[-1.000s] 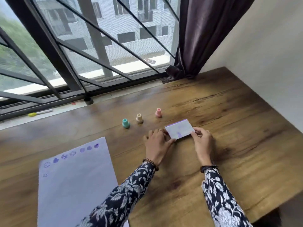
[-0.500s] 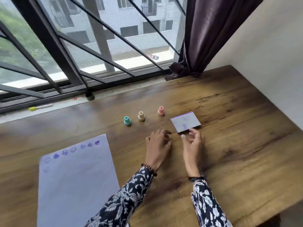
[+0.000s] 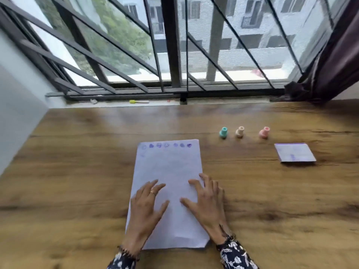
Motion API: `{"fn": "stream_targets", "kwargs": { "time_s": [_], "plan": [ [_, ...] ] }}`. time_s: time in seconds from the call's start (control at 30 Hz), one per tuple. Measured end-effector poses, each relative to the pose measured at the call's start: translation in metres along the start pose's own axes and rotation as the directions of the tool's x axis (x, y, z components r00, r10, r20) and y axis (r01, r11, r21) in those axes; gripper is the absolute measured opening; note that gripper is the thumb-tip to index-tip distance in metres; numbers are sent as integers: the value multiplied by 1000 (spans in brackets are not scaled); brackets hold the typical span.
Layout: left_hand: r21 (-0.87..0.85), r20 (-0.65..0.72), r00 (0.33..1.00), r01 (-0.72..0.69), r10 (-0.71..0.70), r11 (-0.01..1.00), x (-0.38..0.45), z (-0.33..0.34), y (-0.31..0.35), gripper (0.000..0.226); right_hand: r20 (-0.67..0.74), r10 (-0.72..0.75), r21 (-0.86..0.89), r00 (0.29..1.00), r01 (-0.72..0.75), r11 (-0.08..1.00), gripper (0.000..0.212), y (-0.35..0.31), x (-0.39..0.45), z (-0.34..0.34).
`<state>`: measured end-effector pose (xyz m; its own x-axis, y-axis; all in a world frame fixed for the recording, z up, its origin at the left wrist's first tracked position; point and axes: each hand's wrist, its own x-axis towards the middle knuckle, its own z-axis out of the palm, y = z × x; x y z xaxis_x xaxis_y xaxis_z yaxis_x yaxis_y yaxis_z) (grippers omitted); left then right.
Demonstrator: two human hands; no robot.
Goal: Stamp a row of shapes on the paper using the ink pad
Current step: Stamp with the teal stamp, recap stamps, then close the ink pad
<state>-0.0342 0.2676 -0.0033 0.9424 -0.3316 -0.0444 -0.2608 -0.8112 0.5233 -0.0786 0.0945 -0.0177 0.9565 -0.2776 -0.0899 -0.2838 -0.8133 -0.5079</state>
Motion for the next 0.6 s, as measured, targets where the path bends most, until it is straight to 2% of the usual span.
{"fn": "stream_targets", "kwargs": {
  "time_s": [0.13, 0.3, 0.6],
  "plan": [
    [23, 195, 981, -21, 16, 1000, -6, 3, -23, 67, -21, 21, -34, 1000, -22, 999, 54, 5, 3, 3],
    [36, 197, 976, -102, 93, 994, 6, 12, -21, 70, -62, 75, -41, 995, -77, 996, 54, 13, 5, -5],
    [50, 213, 970, -129, 116, 990, 8, 13, -24, 71, 10, 113, -79, 994, -112, 991, 54, 4, 6, -12]
  ]
}}
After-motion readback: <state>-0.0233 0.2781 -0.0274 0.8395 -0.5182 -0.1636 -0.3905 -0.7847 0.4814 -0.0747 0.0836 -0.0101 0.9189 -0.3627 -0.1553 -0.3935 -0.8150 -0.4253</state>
